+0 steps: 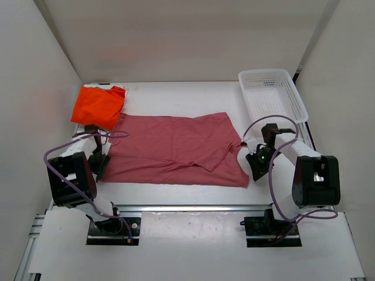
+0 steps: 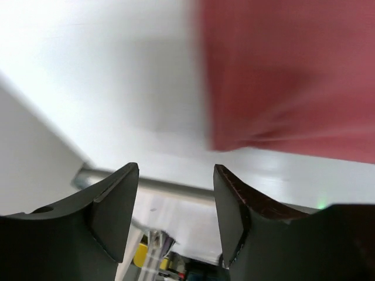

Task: Fold and stack the t-shirts
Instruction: Fold the flattened tshirt in 1/3 of the way

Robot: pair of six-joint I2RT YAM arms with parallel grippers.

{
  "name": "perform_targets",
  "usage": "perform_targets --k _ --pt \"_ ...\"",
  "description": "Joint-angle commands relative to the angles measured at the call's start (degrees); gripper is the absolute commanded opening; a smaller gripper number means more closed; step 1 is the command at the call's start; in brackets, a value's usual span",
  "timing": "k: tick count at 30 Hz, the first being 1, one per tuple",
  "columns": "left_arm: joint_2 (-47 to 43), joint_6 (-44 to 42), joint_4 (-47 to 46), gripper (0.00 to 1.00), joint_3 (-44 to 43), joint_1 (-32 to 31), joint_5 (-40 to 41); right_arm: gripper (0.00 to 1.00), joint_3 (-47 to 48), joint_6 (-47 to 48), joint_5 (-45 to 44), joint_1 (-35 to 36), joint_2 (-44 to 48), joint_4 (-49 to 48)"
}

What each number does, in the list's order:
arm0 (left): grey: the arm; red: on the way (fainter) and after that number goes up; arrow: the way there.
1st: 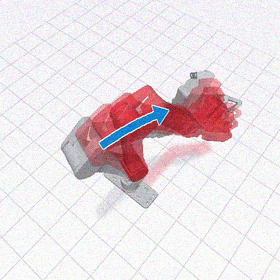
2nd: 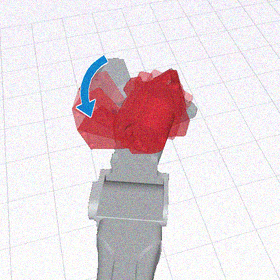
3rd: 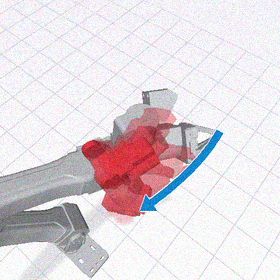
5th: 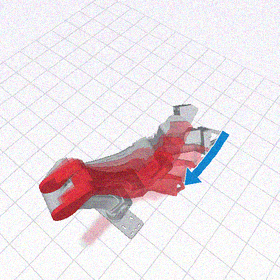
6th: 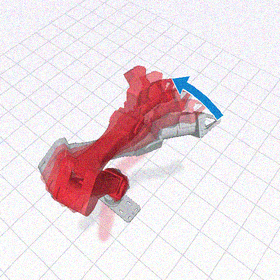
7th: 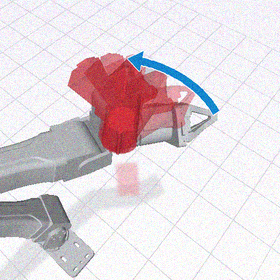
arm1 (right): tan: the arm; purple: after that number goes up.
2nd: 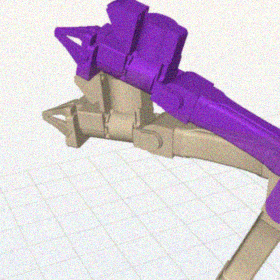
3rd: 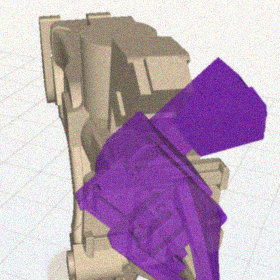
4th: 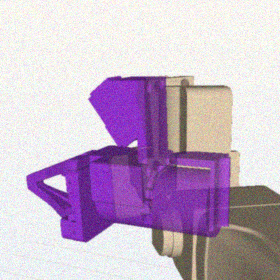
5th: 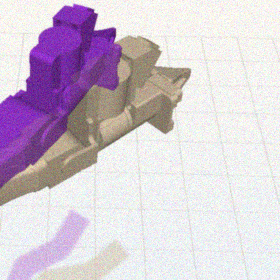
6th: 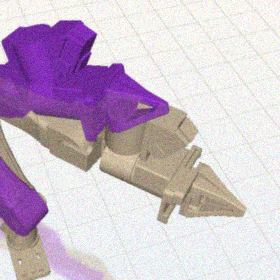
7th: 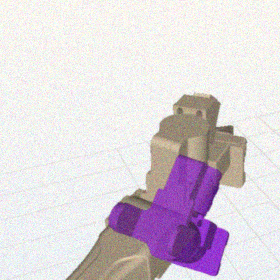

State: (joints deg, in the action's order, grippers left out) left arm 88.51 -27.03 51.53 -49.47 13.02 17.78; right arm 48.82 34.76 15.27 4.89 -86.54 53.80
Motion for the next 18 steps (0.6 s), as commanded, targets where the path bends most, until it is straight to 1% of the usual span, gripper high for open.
perform_targets --k 1,2,3,4,6,7,8,9,10,11,12,13,14,15,16,17,18 --pt "-1.4 1.2 1.0 0.64 -8.3 0.2 4.5 0.22 8.2 -3.0 -1.3 -1.3 4.9 -2.5" --pt "-2.5 0.6 1.3 0.64 -11.8 -3.0 4.2 0.14 9.5 -3.6 -1.2 1.1 7.0 -4.4" --pt "-3.0 -0.7 1.3 0.65 -15.6 -5.4 3.8 0.10 9.8 -5.1 -1.8 2.1 8.2 -6.8" --pt "-3.9 -1.4 0.9 0.64 -17.3 -11.0 3.3 0.02 9.8 -6.9 -2.4 5.4 9.7 -9.0" --pt "-3.5 -5.3 0.4 0.63 -23.7 -24.2 1.5 0.00 9.7 -8.6 -0.5 11.1 10.8 -11.6" --pt "-2.3 -5.9 0.4 0.62 -25.7 -27.5 0.5 0.00 9.4 -10.1 2.1 12.0 10.4 -12.9" --pt "-0.4 -7.0 0.9 0.60 -29.1 -33.0 -0.8 0.00 8.9 -12.2 3.4 12.6 9.7 -13.0" --pt "0.9 -8.2 1.1 0.60 -32.2 -38.4 -4.1 0.00 8.2 -13.6 6.0 12.5 8.9 -14.0" --pt "3.2 -9.7 1.8 0.60 -35.0 -41.1 -7.6 0.00 7.4 -15.6 8.7 11.6 6.8 -15.7" --pt "5.5 -10.4 1.5 0.60 -36.1 -45.8 -9.0 0.00 5.8 -17.5 10.4 10.1 4.9 -16.4" --pt "7.8 -11.8 0.3 0.59 -38.0 -49.9 -11.9 0.00 4.6 -18.7 12.5 8.6 3.8 -19.1" --pt "8.6 -12.6 -1.2 0.59 -40.2 -51.8 -15.8 0.00 3.4 -21.8 14.7 8.0 2.0 -21.8" --pt "11.0 -13.0 -2.0 0.59 -41.7 -54.4 -17.5 0.01 1.4 -24.9 17.0 6.6 0.9 -25.3" --pt "13.2 -13.1 -2.7 0.58 -44.2 -56.3 -23.2 0.00 -1.0 -26.7 18.4 5.6 1.4 -27.2" --pt "14.7 -12.0 -3.4 0.58 -46.3 -56.8 -29.5 0.00 -2.4 -29.5 19.7 5.5 1.5 -30.9" --pt "16.9 -11.3 -4.6 0.57 -46.7 -57.6 -31.7 0.00 -4.3 -31.6 19.4 6.1 2.3 -33.7" --pt "18.8 -10.9 -5.3 0.56 -47.5 -58.9 -35.7 0.00 -6.0 -32.6 18.5 7.3 3.6 -34.8"
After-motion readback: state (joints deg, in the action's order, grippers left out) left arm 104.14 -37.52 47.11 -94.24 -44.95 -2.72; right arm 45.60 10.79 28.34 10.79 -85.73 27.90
